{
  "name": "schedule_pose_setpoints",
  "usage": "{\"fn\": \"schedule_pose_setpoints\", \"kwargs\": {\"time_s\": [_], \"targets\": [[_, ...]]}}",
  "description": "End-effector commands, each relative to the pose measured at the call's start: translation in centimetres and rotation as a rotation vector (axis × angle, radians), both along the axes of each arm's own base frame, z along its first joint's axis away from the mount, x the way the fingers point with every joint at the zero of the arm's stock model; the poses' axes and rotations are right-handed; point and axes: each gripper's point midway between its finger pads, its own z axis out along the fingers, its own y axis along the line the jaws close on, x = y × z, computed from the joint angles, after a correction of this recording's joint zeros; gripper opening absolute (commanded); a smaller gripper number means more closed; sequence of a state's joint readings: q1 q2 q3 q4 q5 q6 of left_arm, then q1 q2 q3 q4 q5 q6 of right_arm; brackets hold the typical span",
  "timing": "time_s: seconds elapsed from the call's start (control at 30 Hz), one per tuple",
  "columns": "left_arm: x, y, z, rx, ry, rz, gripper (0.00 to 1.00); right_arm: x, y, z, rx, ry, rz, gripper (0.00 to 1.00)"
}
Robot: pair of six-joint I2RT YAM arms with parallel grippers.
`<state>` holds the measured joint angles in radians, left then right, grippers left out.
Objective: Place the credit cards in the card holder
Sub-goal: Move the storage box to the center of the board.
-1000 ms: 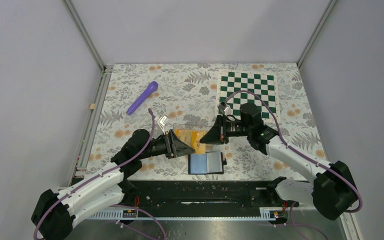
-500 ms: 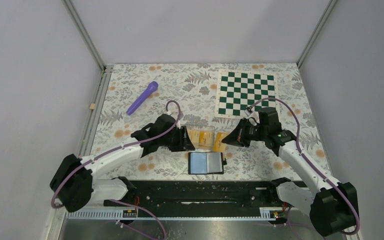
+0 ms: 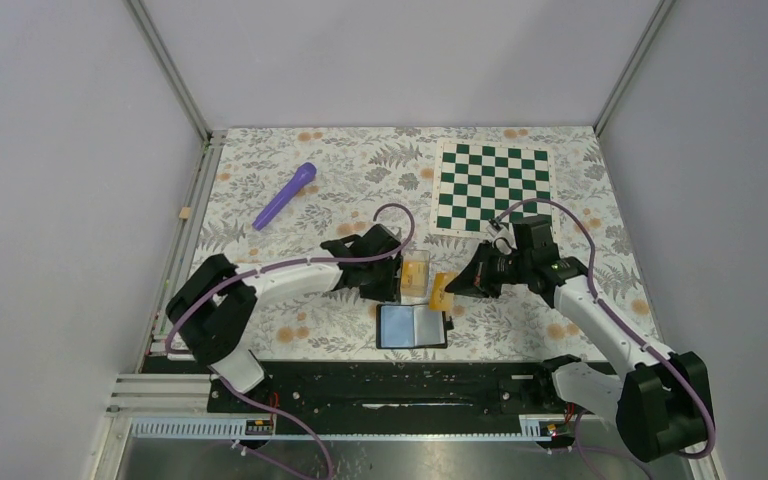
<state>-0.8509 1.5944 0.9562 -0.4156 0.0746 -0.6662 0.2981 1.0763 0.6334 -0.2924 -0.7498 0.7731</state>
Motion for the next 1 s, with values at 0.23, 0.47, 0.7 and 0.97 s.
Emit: {"fn": "schedule_pose_setpoints", "kwargs": {"time_s": [0.23, 0.47, 0.7, 0.97], "targets": [[5.5, -2.5, -0.1, 0.051, -0.064, 0.086, 0.41, 0.0, -0.2, 0.4, -0.028, -0.028, 0.058, 0.00], [6.3, -3.6, 0.3, 0.015, -0.040, 0.038, 0.45, -0.4, -0.4, -0.2, -0.054, -0.019, 0.100, 0.00], [3.3, -3.1, 4.6, -0.142, -0.024, 0.006, 0.48, -0.7, -0.6, 0.1, -0.070, -0.065, 0.150, 0.00], [-1.4, -0.4, 6.2, -0.396, 0.092, 0.096, 0.51, -0.1, -0.5, -0.9, -0.098, -0.068, 0.166, 0.00]]}}
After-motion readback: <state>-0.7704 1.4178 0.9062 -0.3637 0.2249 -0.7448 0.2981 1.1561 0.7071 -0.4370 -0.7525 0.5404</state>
